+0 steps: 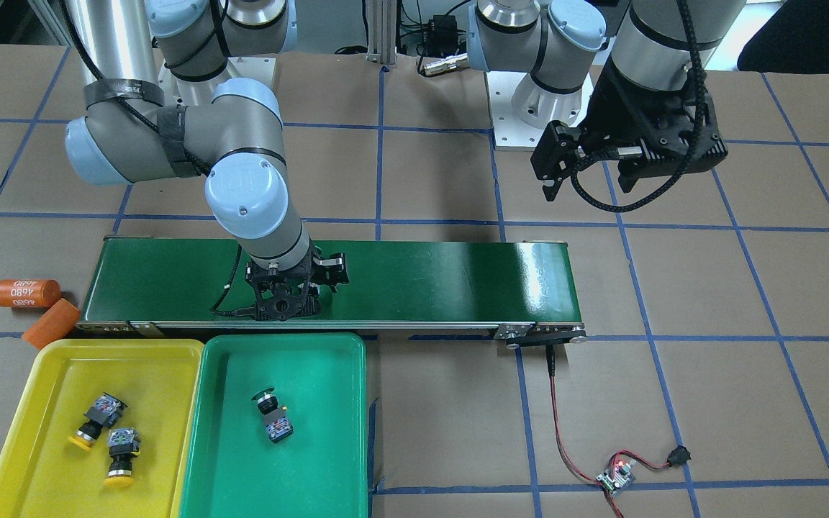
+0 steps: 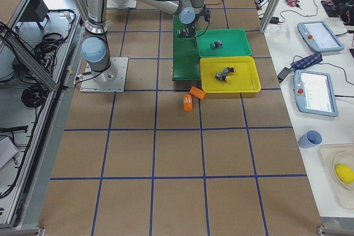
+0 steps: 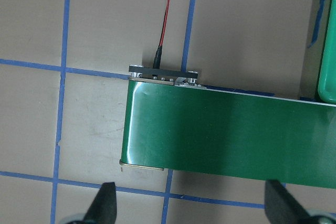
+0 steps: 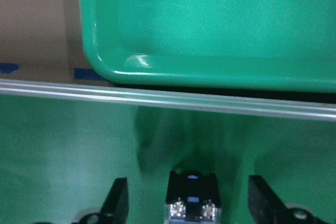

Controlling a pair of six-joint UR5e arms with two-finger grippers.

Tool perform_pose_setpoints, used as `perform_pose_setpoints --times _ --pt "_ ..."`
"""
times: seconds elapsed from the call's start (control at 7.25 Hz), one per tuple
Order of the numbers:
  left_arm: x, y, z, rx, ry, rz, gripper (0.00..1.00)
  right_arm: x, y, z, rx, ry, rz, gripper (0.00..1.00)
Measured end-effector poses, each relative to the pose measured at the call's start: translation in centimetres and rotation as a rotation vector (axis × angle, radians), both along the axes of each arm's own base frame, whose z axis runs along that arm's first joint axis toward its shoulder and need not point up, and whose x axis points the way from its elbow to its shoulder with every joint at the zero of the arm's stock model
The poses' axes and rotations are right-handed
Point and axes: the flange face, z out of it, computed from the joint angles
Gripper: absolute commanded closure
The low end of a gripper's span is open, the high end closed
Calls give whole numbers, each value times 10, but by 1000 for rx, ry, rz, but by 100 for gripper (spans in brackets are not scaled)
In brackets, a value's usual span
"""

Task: Sort buttons by color to trays
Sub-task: 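Grasp the green-capped button on the belt with the right gripper, then carry the green-capped button into the green tray and release it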

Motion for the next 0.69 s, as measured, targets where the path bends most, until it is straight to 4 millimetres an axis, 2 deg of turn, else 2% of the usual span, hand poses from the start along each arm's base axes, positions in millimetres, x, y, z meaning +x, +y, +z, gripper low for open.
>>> perform_pose_setpoints --times 0.28,0.69 --pt "0 0 -3 6 -3 2 0 -2 7 -5 51 16 -8 100" --pt "5 -6 -1 6 -2 9 0 -9 4 13 40 43 -13 100"
